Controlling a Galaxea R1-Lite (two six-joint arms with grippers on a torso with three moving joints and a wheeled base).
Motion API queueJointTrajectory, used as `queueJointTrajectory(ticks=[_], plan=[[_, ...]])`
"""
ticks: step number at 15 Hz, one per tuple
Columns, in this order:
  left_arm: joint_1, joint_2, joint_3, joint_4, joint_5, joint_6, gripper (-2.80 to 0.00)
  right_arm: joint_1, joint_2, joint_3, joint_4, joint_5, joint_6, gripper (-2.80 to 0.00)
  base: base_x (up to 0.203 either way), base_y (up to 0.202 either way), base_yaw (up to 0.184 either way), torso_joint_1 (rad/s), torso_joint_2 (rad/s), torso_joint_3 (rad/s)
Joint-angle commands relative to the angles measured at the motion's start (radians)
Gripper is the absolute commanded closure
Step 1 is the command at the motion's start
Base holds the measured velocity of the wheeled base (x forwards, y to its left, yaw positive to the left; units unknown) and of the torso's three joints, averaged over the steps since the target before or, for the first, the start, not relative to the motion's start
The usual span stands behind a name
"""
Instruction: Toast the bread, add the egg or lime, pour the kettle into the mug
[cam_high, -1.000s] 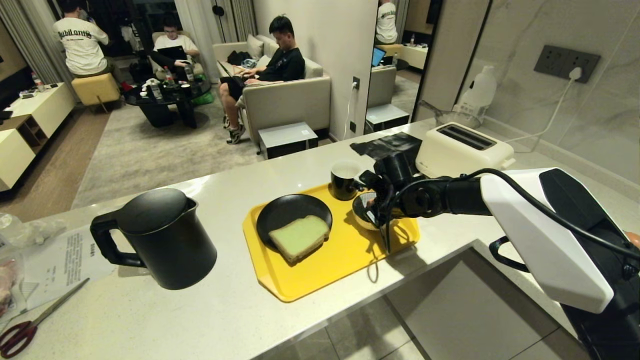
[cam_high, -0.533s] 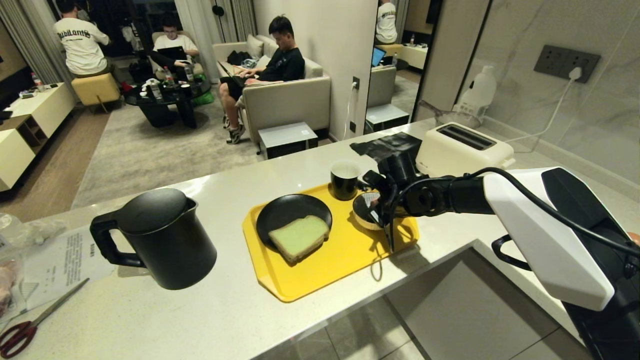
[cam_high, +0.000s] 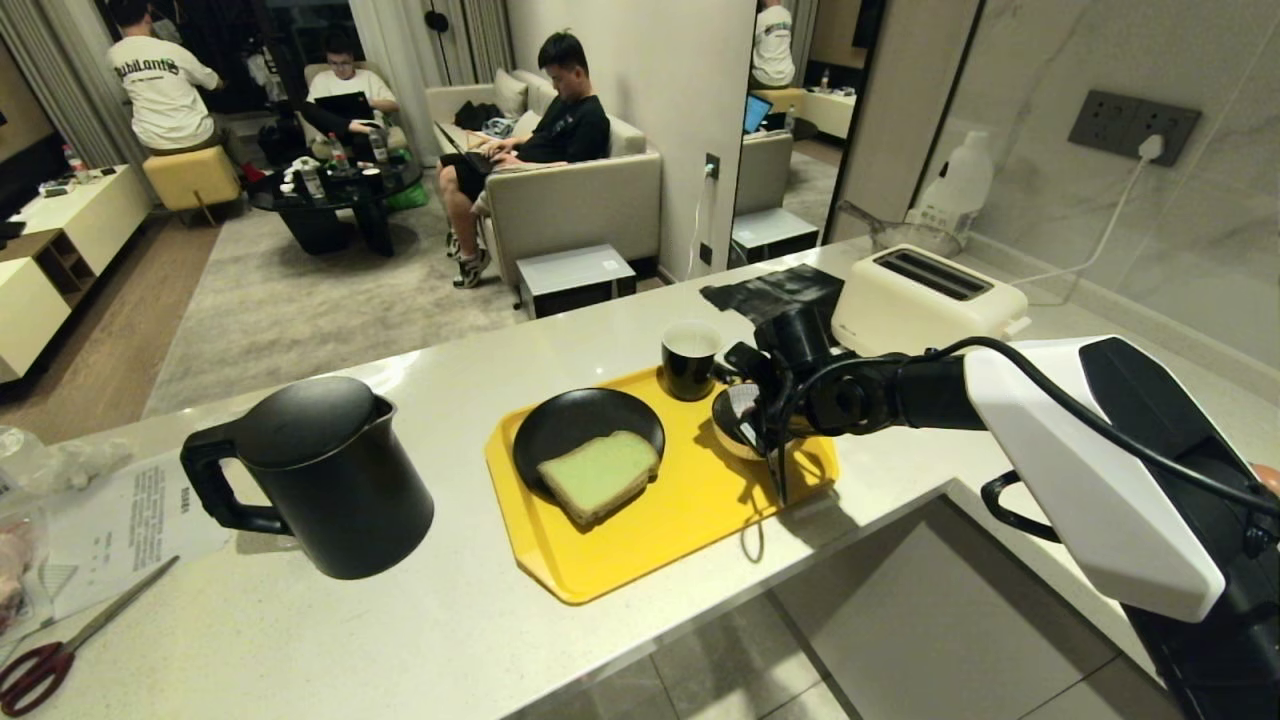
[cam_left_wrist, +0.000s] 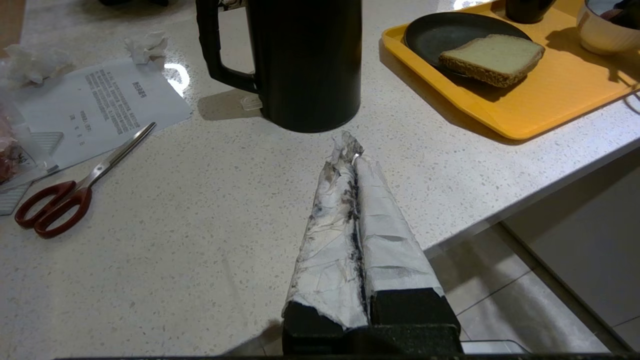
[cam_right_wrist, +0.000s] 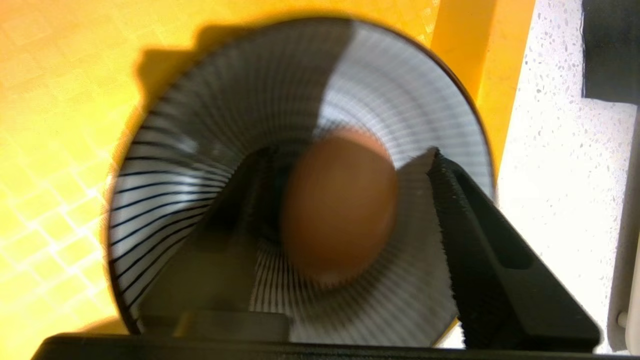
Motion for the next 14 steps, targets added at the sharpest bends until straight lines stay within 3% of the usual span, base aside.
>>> queueJointTrajectory(ticks=[1, 14], plan=[[0.000, -0.003, 0.000, 0.000, 0.000, 0.000, 0.00, 0.001, 0.003, 0.000, 0.003, -0.001, -0.003, -2.80, 0.000, 0.000, 0.000, 0.000, 0.00, 0.000], [0.000, -0.003, 0.000, 0.000, 0.000, 0.000, 0.00, -0.001, -0.132, 0.010, -0.001, 0.002, 0.005, -2.80, 0.000, 0.000, 0.000, 0.000, 0.00, 0.000]])
